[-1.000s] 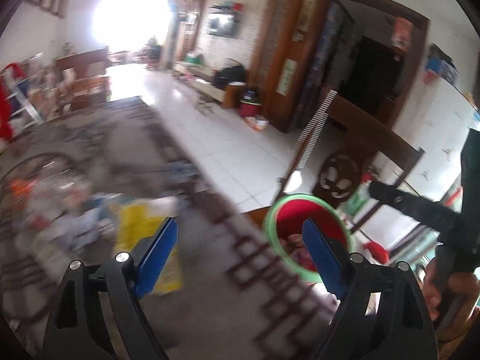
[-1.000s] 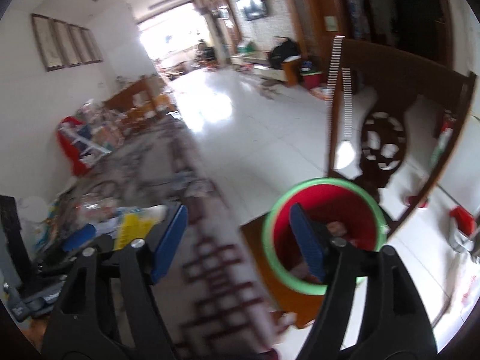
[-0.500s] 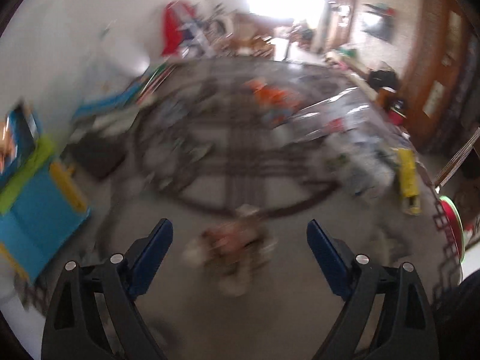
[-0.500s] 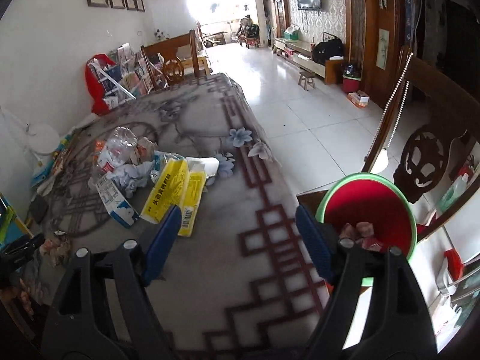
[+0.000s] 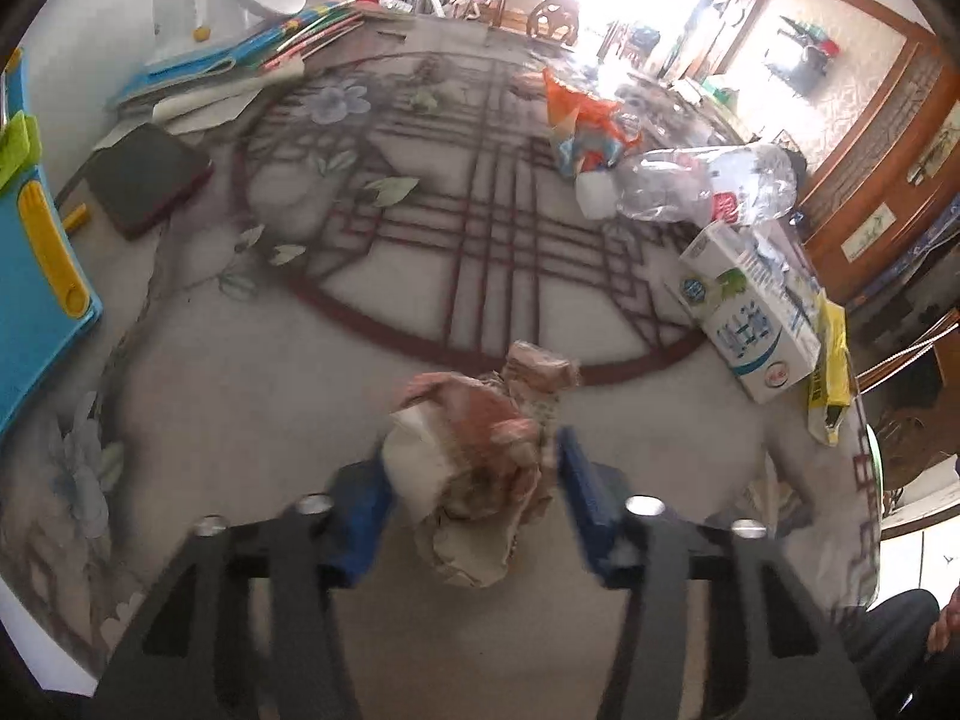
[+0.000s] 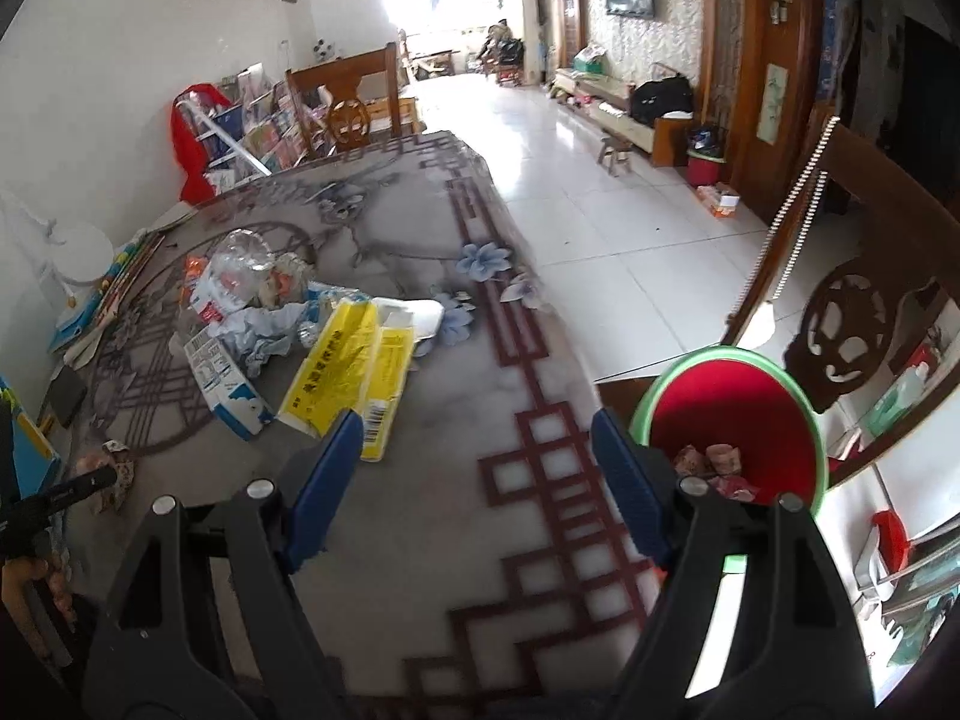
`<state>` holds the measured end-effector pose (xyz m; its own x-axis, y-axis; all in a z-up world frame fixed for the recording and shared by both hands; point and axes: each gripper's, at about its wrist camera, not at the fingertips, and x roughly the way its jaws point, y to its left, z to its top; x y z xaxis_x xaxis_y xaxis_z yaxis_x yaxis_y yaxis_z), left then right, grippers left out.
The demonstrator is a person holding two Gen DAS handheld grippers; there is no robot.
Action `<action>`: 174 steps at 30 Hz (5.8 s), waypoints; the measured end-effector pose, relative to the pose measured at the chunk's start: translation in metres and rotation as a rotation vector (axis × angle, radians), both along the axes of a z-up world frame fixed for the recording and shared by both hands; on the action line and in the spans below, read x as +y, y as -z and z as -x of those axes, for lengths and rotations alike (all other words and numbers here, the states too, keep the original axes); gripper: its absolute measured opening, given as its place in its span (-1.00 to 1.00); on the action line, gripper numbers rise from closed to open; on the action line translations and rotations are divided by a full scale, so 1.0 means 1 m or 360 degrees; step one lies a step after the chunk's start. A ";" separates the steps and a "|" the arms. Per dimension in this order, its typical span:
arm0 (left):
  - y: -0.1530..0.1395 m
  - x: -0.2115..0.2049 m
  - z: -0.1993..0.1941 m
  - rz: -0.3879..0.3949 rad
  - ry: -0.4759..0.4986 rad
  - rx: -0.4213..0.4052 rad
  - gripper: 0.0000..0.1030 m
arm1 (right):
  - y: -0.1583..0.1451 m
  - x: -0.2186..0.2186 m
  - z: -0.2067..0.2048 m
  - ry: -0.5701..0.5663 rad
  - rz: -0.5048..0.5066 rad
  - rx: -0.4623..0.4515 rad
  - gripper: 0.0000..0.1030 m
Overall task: Collect trash
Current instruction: 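Grasp the crumpled brown paper with the left tool, then grasp the white milk carton with the right tool, then carry the crumpled paper and milk carton over the red bucket, then open both tools to drop the paper and carton into the bucket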
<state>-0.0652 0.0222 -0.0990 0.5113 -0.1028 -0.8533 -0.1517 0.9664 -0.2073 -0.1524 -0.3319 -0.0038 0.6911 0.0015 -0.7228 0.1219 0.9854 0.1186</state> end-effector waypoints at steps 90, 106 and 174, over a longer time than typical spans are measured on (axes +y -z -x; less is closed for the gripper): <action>-0.032 -0.091 0.005 0.0056 0.0350 -0.0249 -0.32 | 0.012 0.053 -0.003 -0.0276 -0.0288 0.0075 -0.26; -0.069 -0.204 -0.006 0.0176 0.0705 -0.0338 -0.32 | -0.002 -0.025 0.015 -0.0032 -0.0243 -0.0030 -0.26; -0.048 -0.471 -0.036 0.0182 0.1436 -0.0277 0.33 | 0.079 -0.215 0.037 0.0756 -0.0247 0.0055 0.24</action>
<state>-0.0290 -0.4490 -0.0512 0.3165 -0.6031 -0.7322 0.6908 0.6755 -0.2579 -0.1892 -0.5471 -0.0832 0.6170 -0.1985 -0.7615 0.5595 0.7911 0.2471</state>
